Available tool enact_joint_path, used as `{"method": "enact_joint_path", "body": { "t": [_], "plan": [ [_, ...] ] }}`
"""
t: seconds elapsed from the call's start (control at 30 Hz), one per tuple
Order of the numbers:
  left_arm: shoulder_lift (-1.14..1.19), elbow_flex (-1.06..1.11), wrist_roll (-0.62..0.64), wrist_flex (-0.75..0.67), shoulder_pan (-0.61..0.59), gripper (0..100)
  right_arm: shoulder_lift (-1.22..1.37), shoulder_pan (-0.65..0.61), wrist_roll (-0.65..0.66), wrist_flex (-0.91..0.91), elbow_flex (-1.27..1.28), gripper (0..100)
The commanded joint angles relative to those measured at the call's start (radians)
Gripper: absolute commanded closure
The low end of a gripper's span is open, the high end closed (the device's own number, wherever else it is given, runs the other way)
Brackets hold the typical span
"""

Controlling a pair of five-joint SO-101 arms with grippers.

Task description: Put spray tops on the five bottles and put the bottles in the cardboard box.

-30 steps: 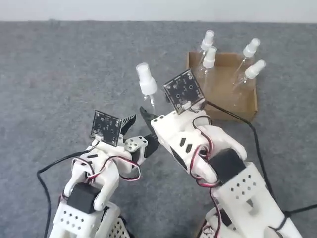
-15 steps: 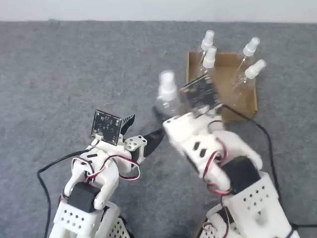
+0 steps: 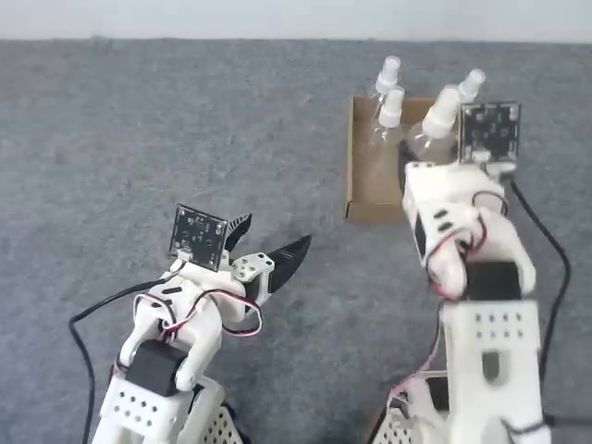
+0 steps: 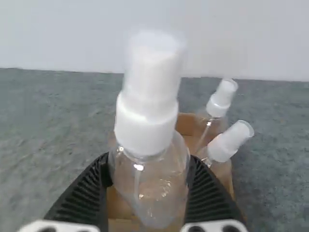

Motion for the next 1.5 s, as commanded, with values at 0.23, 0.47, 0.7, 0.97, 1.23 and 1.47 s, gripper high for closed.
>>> {"method": "enact_joint_path", "body": {
  "t": [0.23, 0.47, 0.7, 0.97, 1.23, 1.47],
  "plan": [
    [-0.017, -0.005, 0.009, -0.021, -0.002, 70, 0.282, 0.022, 0.003, -0.36, 0.051, 99.3],
    [-0.018, -0.005, 0.009, -0.021, -0.002, 70, 0.355, 0.022, 0.003, -0.479, 0.118, 99.3],
    [-0.018, -0.005, 0.009, -0.021, -0.002, 70, 0.444, 0.016, 0.0, -0.55, 0.118, 99.3],
    [-0.018, 0.004, 0.008, -0.026, -0.002, 70, 0.532, 0.022, -0.046, -0.598, 0.118, 99.3],
    [-0.018, 0.004, 0.008, -0.026, -0.002, 70, 0.582, 0.022, -0.046, -0.591, 0.118, 99.2],
    [-0.018, 0.004, 0.008, -0.026, -0.002, 70, 0.598, 0.021, -0.046, -0.593, 0.118, 99.1]
  ]
}}
